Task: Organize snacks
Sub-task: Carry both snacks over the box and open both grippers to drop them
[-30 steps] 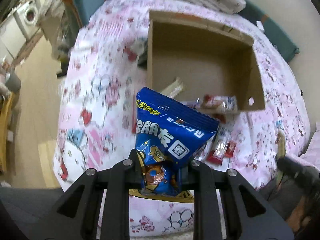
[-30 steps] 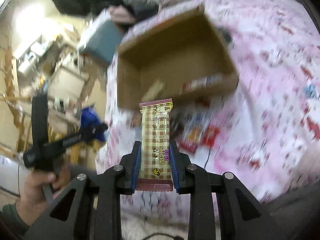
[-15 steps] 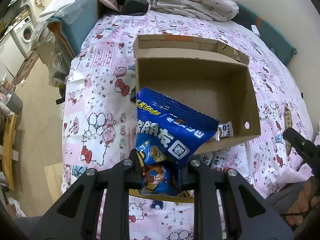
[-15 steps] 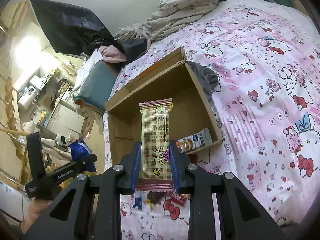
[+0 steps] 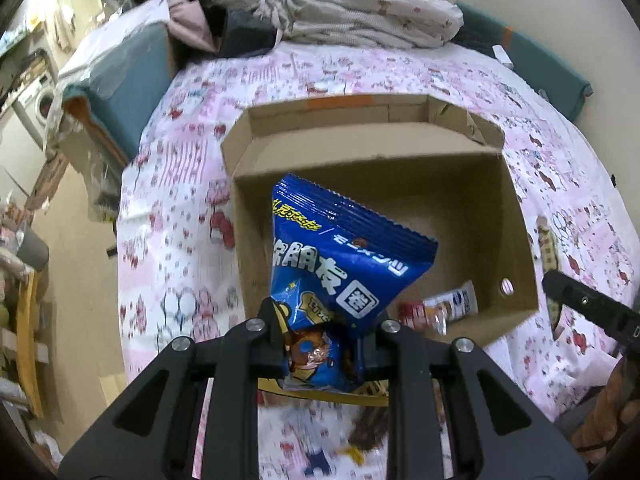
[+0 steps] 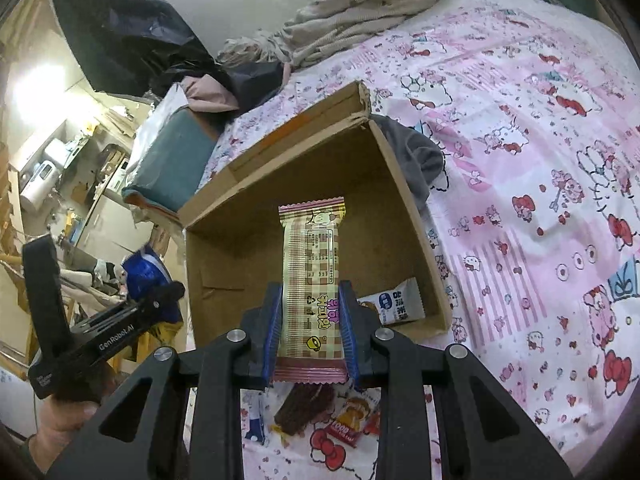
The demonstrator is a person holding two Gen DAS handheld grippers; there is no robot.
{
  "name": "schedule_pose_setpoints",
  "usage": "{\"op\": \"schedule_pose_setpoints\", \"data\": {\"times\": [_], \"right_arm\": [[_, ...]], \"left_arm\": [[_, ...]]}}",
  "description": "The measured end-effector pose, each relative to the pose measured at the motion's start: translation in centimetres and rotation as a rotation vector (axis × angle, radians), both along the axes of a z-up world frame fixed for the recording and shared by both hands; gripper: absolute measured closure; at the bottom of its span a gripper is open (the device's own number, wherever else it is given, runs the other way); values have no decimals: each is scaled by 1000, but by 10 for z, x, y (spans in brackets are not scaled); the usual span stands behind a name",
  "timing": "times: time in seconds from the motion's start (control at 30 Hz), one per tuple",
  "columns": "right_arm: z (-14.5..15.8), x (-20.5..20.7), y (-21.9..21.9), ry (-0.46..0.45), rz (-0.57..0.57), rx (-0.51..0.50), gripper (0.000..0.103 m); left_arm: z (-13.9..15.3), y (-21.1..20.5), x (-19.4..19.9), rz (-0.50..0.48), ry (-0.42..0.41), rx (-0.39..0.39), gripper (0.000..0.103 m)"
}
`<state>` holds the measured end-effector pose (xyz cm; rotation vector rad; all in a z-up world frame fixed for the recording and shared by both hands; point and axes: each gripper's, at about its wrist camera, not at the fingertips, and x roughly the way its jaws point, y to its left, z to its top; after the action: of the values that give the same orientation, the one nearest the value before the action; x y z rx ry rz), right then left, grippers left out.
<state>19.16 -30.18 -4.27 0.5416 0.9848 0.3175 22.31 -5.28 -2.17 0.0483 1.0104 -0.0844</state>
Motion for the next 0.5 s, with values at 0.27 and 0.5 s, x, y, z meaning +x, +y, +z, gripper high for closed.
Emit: {"op": "schedule_pose_setpoints", "data": {"times": [0.27, 0.5], "right_arm": [[-25, 18, 3, 34, -3, -75, 75], [-32, 18, 7, 44, 0, -80, 75]], "left_arm": [[-22, -2, 12, -40, -52, -9, 84], [-35, 5, 22, 0, 20, -75, 84]]}}
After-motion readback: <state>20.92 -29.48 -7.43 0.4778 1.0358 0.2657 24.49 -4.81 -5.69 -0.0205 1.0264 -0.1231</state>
